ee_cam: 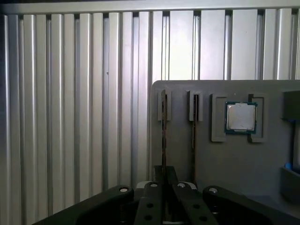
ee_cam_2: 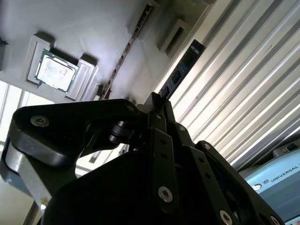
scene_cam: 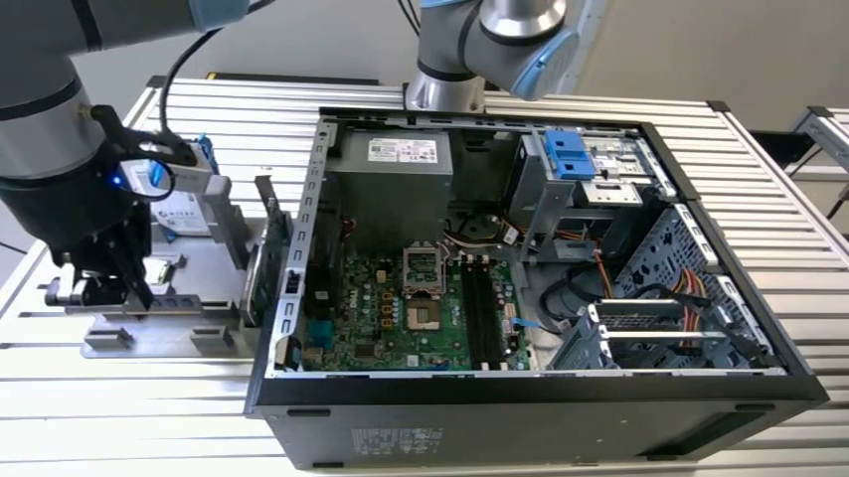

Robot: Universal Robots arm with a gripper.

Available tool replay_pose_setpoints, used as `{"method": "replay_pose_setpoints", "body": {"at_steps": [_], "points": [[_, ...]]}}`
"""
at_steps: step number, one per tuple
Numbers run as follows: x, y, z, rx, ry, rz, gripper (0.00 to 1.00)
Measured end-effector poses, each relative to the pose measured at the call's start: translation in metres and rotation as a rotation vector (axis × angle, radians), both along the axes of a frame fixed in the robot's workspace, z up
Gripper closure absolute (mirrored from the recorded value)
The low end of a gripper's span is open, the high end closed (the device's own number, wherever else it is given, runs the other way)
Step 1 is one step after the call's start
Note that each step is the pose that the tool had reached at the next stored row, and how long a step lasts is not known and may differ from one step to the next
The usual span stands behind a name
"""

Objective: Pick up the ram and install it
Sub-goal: 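Pick up the ram and move it above insertion slot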

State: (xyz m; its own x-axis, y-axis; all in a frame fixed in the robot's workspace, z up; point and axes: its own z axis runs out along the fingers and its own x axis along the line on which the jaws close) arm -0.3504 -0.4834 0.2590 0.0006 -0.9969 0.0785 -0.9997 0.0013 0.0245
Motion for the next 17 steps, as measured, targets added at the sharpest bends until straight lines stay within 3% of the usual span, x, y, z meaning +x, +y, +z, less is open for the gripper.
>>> {"method": "replay_pose_setpoints", "body": {"at_steps": [17], "points": [[-0.0003,0.0,0.0144,0.0001,-0.0001,0.0,1.0]]}}
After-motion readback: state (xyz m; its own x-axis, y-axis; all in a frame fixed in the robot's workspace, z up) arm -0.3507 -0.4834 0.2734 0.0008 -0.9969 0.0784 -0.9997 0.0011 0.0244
